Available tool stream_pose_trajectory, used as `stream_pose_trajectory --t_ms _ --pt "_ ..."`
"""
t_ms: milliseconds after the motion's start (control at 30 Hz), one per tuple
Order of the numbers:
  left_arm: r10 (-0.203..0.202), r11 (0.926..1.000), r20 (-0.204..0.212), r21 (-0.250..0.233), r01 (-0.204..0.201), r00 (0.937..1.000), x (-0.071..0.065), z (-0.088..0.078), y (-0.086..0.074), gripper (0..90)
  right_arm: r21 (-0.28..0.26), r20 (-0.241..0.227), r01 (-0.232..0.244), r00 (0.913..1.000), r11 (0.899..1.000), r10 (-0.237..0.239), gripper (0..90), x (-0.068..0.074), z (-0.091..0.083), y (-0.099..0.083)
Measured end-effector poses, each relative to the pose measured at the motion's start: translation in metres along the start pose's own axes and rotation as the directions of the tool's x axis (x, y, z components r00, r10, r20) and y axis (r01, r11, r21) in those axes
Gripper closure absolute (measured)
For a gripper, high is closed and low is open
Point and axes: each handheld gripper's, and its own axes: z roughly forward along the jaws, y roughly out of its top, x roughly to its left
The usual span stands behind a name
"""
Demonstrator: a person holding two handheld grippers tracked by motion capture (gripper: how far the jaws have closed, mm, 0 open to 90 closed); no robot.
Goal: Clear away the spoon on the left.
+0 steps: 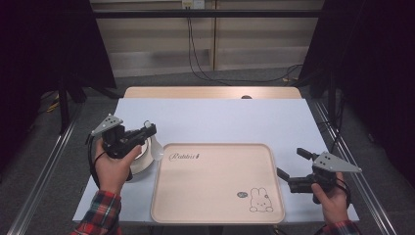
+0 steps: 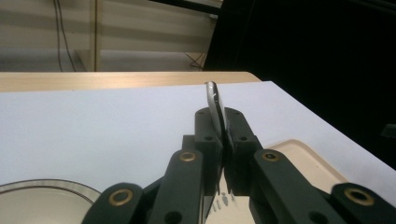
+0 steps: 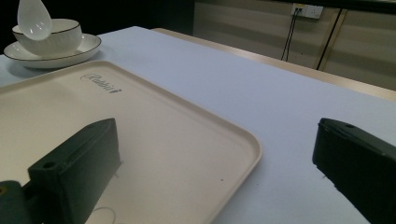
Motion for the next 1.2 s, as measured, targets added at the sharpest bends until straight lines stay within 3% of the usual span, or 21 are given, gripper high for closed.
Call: stream_pose_trajectory --t_ms 133,233,600,833,1200 --pt "-0.015 0.9997 0.018 0.018 0.014 0.9997 -0.004 0.004 -0.005 85.6 0.004 -0.002 -0.004 1.0 1.0 0.004 0.4 0.0 -0.001 0.0" --pt "-0.002 0.9993 0.023 0.038 0.002 0.9997 -0.007 0.006 -0.008 85.6 0.004 0.001 -0.003 1.0 1.0 0.003 0.6 -0.001 -0.001 0.0" --pt "-0.023 0.9976 0.058 0.066 0.019 0.9981 -0.013 0.011 -0.021 85.5 0.003 -0.006 0.002 1.0 1.0 -0.002 0.7 0.0 0.0 0.0" --pt "-0.015 0.9966 0.067 0.082 0.01 0.9976 -0.019 0.012 -0.029 85.6 0.007 -0.007 0.002 1.0 1.0 -0.002 0.7 0.0 0.0 0.0" --pt "-0.026 0.9936 0.124 0.112 0.012 0.992 -0.026 0.015 -0.046 85.5 0.011 -0.007 0.007 1.0 1.0 -0.007 0.8 -0.001 0.001 -0.001"
